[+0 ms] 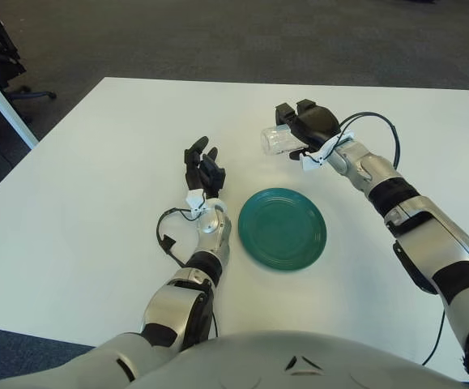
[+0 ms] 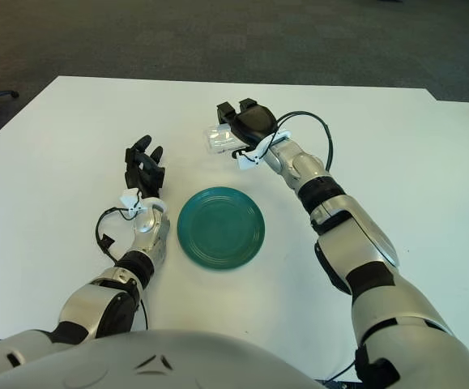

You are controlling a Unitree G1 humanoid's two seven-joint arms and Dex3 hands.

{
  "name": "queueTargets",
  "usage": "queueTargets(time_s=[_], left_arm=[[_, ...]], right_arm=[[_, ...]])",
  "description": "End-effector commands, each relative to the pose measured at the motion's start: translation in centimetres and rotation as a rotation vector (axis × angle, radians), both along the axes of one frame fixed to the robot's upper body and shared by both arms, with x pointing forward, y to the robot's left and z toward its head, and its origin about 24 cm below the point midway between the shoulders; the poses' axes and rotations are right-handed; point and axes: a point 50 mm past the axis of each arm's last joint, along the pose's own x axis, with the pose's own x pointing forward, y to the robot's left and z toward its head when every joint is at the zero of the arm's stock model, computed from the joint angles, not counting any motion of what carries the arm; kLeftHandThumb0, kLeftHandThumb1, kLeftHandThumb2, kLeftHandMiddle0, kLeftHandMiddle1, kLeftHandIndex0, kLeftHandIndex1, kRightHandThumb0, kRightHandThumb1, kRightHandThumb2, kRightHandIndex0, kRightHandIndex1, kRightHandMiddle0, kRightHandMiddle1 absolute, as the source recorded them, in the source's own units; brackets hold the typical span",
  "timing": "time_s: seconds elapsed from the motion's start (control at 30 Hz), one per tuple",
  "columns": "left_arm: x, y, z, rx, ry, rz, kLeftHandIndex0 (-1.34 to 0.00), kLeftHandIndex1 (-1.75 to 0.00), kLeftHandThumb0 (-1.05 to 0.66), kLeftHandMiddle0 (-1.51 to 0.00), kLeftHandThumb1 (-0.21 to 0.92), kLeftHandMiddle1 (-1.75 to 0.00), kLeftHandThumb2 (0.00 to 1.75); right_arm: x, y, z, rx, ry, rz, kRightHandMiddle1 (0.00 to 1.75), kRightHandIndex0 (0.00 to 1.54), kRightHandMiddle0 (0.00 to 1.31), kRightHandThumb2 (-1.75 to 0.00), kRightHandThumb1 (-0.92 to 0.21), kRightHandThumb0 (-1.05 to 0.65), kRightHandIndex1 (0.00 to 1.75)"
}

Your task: Put the bottle into the plate.

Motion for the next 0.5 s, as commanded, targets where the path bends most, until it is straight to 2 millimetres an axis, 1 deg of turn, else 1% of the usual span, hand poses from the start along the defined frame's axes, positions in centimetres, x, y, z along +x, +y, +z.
queueTargets(time_s=[0.0, 0.23, 0.3, 0.37, 0.47], left_arm=[[-7.4, -6.8, -5.3, -0.269, 0.354, 0.013, -0.29, -1.03, -0.78, -0.51, 0.92, -0.57, 0.8], [-7.5, -6.6, -5.5, -0.219, 0.373, 0.008, -0.26, -1.0, -0.77, -0.49, 0.92, -0.55, 0.85], [-7.4, -6.6, -5.5, -0.218, 0.373, 0.007, -0.27, -1.0, -0.76, -0.5, 0.92, -0.55, 0.86], [-7.4, -6.6, -5.5, -0.222, 0.37, 0.007, -0.28, -1.01, -0.76, -0.51, 0.92, -0.56, 0.85], [-7.3, -6.5, -5.5, -0.223, 0.369, 0.01, -0.32, -1.04, -0.74, -0.54, 0.92, -0.6, 0.83]], right_arm=[[-0.2, -0.9, 2.0, 0.044, -0.015, -0.017, 1.75, 1.12, 0.7, -1.44, -0.21, -0.52, 1.75], [-0.9, -0.9, 2.5, 0.044, -0.007, -0.013, 1.75, 1.13, 0.7, -1.45, -0.21, -0.52, 1.75], [-1.5, -1.0, 2.6, 0.039, 0.001, -0.009, 1.75, 1.14, 0.7, -1.44, -0.22, -0.52, 1.75], [-2.8, -1.2, 2.7, 0.029, -0.001, 0.01, 1.75, 1.14, 0.7, -1.44, -0.22, -0.52, 1.75], [-4.1, -1.4, 2.8, -0.003, -0.016, 0.027, 1.75, 1.12, 0.67, -1.4, -0.25, -0.51, 1.75]])
